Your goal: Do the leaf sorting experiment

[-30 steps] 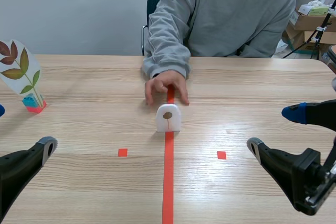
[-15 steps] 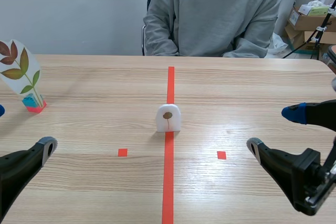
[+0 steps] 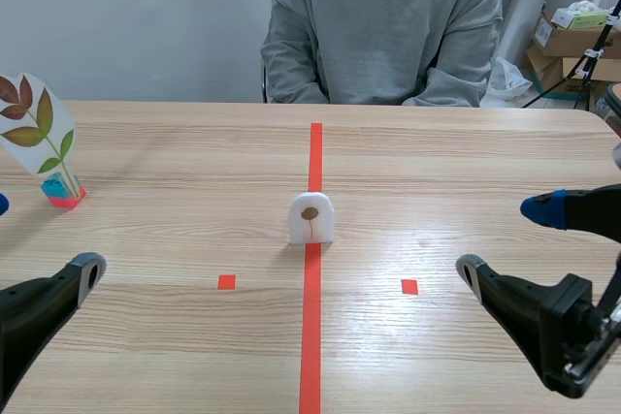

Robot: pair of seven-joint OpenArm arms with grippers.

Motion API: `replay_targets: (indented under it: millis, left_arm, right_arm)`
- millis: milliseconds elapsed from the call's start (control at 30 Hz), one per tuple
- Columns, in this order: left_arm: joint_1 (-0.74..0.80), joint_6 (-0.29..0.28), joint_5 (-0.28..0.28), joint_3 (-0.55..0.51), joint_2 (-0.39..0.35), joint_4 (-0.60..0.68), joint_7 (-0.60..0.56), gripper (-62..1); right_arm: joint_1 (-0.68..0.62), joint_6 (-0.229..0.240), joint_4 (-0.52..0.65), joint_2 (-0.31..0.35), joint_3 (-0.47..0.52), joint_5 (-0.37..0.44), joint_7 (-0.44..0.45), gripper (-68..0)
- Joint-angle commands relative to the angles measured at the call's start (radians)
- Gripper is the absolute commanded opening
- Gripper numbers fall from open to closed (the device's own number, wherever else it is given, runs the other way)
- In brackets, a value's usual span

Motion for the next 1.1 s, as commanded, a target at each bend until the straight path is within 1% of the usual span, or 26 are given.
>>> replay_targets:
  millis: [0, 467, 667, 700, 767, 867, 933, 1000, 1067]
  left_arm:
    - [-0.003, 0.002, -0.013, 0.001, -0.003, 0.002, -0.014, -2.2]
    - [-0.003, 0.002, -0.014, 0.001, -0.003, 0.002, -0.014, -2.2]
    - [-0.003, 0.002, -0.014, 0.001, -0.003, 0.002, -0.014, -2.2]
    - [-0.003, 0.002, -0.014, 0.001, -0.003, 0.002, -0.014, -2.2]
    - [-0.003, 0.002, -0.014, 0.001, -0.003, 0.002, -0.014, -2.2]
    - [-0.003, 0.002, -0.014, 0.001, -0.003, 0.002, -0.014, -2.2]
    - [-0.003, 0.002, -0.014, 0.001, -0.003, 0.002, -0.014, -2.2]
    - [-0.003, 0.002, -0.014, 0.001, -0.003, 0.002, -0.014, -2.2]
    - [-0.003, 0.002, -0.014, 0.001, -0.003, 0.002, -0.014, -2.2]
  right_arm:
    - [0.009, 0.0, 0.003, 0.002, 0.014, 0.01, 0.008, -17.5]
    - [0.011, 0.0, 0.003, 0.002, 0.014, 0.006, -0.001, -17.5]
    - [0.014, 0.0, 0.003, 0.001, 0.014, -0.002, -0.051, -17.5]
    - [0.018, -0.001, 0.003, -0.001, 0.014, -0.008, -0.055, -17.5]
    - [0.031, 0.0, 0.003, -0.001, 0.014, -0.039, -0.095, -17.5]
    - [0.086, 0.004, -0.002, 0.0, 0.012, -0.087, -0.171, -17.5]
    - [0.144, 0.008, -0.018, 0.006, 0.002, -0.088, -0.211, -17.5]
    - [0.217, 0.011, -0.053, 0.025, -0.031, -0.087, -0.229, -17.5]
    - [0.304, 0.016, -0.105, 0.051, -0.089, -0.087, -0.229, -17.5]
